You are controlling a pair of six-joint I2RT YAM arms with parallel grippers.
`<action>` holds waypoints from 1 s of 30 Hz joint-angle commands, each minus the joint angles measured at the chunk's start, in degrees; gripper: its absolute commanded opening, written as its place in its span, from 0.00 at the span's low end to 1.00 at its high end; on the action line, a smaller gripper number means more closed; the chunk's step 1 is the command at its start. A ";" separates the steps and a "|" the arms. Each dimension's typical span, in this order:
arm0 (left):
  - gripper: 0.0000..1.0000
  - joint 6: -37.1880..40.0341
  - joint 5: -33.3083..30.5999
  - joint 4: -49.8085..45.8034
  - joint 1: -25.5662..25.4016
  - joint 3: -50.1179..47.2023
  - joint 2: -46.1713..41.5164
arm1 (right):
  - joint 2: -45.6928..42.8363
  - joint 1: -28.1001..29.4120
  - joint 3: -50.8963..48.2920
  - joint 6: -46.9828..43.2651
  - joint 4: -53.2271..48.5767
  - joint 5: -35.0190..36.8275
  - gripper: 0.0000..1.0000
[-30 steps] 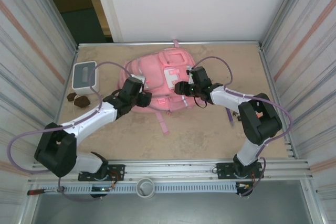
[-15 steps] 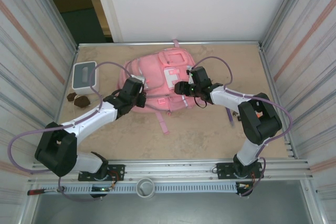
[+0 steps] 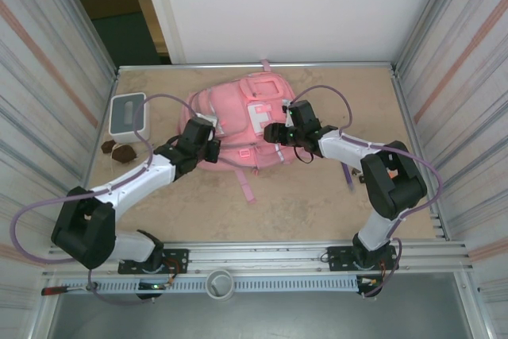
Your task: Pack books, pencil case, and school supplies into a backpack
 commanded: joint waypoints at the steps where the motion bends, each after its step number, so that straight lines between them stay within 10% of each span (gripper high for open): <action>1: 0.00 -0.61 1.95 0.91 0.60 -1.36 -2.86 | -2.28 -1.22 -1.81 -1.65 -6.87 2.19 0.63; 13: 0.00 0.73 2.50 1.52 0.64 -2.92 -5.98 | -6.53 7.24 -7.96 5.02 -7.30 3.72 0.73; 30: 0.00 0.08 13.78 4.61 -5.30 -4.40 -5.92 | 14.19 -6.04 17.16 -3.87 -17.49 1.10 0.71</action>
